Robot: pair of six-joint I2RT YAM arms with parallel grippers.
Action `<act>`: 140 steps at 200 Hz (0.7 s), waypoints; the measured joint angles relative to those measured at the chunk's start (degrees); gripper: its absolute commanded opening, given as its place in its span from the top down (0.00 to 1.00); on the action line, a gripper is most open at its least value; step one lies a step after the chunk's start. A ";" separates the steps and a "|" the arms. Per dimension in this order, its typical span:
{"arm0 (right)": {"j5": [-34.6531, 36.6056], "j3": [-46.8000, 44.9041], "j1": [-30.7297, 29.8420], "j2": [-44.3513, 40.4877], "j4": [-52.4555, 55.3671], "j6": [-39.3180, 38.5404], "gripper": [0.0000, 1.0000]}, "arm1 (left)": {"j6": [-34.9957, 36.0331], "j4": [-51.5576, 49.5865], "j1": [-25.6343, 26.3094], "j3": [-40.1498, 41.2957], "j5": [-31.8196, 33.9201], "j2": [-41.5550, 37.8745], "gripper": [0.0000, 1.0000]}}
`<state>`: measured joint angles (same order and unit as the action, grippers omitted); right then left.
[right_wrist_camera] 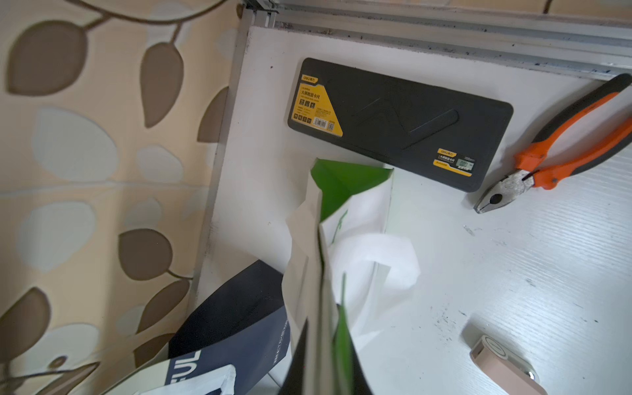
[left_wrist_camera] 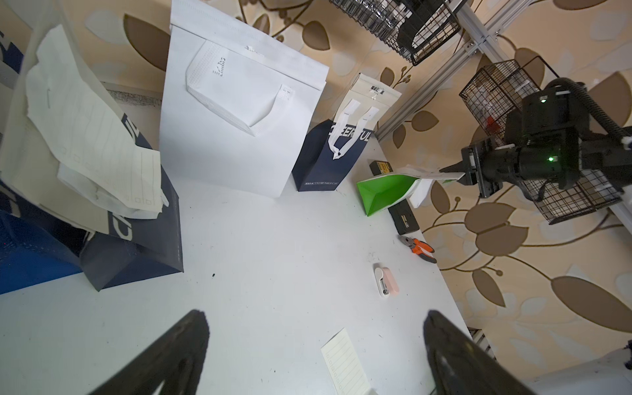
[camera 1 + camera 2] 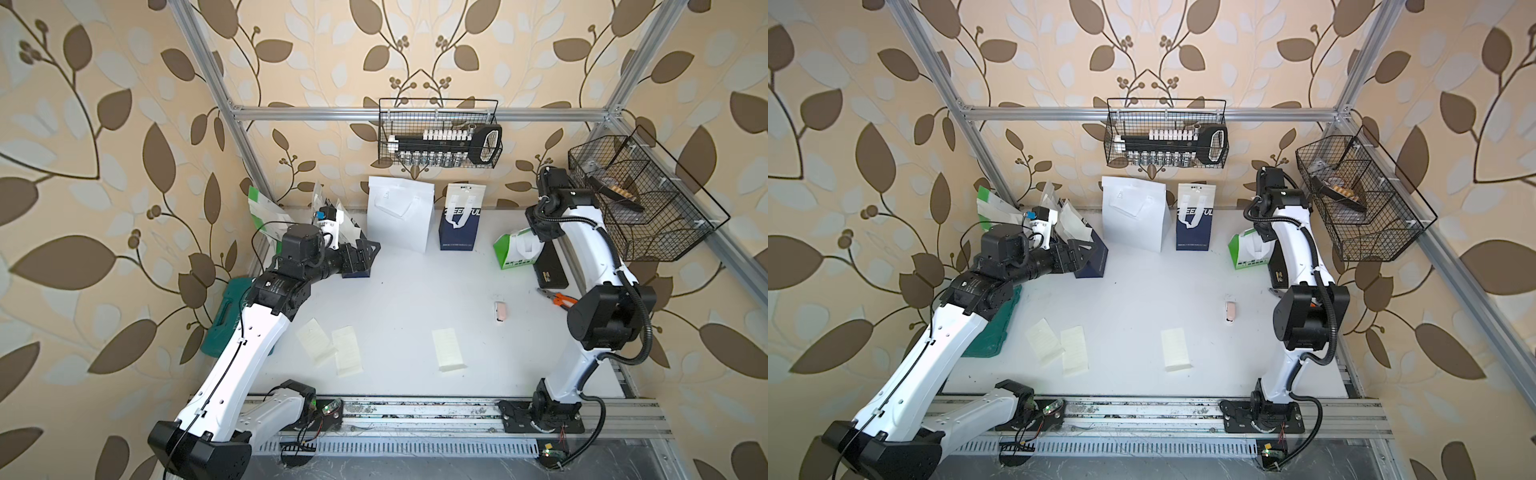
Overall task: Staple the receipts to the bags
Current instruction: Pick up the takeout bag at the corner of the board.
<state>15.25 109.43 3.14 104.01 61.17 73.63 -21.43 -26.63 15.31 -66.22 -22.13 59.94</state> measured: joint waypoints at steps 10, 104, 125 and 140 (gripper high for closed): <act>-0.02 -1.31 0.13 -1.88 -0.59 -0.55 1.00 | 0.02 0.02 0.00 0.00 -0.66 0.44 0.01; -4.07 -25.35 -6.73 -34.80 -4.90 -10.08 1.00 | 0.26 7.85 2.51 1.92 -10.71 -2.05 0.03; -5.05 -27.54 -11.80 -39.63 -4.81 -10.01 1.00 | 3.26 8.94 12.22 1.81 -9.81 -2.40 0.13; -5.57 -28.39 -15.98 -41.09 -4.90 -9.51 1.00 | 6.38 8.96 21.86 1.77 -7.02 -2.64 0.14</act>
<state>9.67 81.03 -12.84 62.92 56.27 64.12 -15.05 -17.67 37.17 -64.45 -29.15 57.30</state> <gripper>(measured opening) 0.049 0.872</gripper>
